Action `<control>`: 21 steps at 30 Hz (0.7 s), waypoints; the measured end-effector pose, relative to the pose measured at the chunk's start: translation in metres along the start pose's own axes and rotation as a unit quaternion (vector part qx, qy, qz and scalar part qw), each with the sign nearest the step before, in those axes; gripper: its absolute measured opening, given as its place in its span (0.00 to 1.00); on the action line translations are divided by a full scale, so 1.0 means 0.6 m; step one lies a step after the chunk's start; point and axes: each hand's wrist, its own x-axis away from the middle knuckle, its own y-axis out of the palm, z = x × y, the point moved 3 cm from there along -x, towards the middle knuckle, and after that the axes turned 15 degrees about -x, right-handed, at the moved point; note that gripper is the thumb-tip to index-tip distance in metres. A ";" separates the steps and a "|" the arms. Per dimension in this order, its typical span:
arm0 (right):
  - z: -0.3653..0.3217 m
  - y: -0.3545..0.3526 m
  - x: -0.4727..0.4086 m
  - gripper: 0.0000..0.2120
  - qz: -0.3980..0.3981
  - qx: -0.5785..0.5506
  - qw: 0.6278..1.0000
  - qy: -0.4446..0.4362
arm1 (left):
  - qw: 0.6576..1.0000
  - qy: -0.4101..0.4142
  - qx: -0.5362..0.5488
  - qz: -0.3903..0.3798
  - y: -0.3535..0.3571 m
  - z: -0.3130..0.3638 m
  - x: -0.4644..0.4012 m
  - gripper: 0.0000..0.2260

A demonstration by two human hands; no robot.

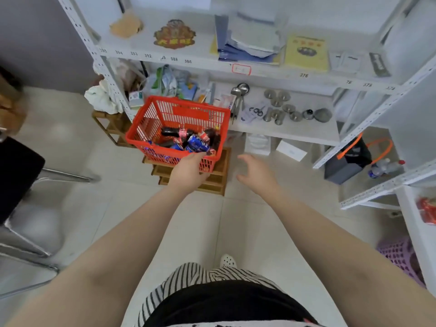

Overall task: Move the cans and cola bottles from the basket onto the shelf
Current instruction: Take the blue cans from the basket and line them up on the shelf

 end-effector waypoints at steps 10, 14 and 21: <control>-0.056 0.049 -0.226 0.30 -0.022 0.005 1.000 -0.013 | 0.998 -0.061 0.025 -0.020 -0.020 -0.140 -0.177 0.28; -0.072 0.082 -0.315 0.30 -0.005 0.004 1.000 0.019 | 0.998 -0.030 0.020 -0.054 -0.025 -0.211 -0.267 0.29; -0.095 0.149 -0.432 0.30 0.014 -0.026 0.994 0.105 | 0.993 0.018 -0.008 -0.119 -0.028 -0.333 -0.408 0.27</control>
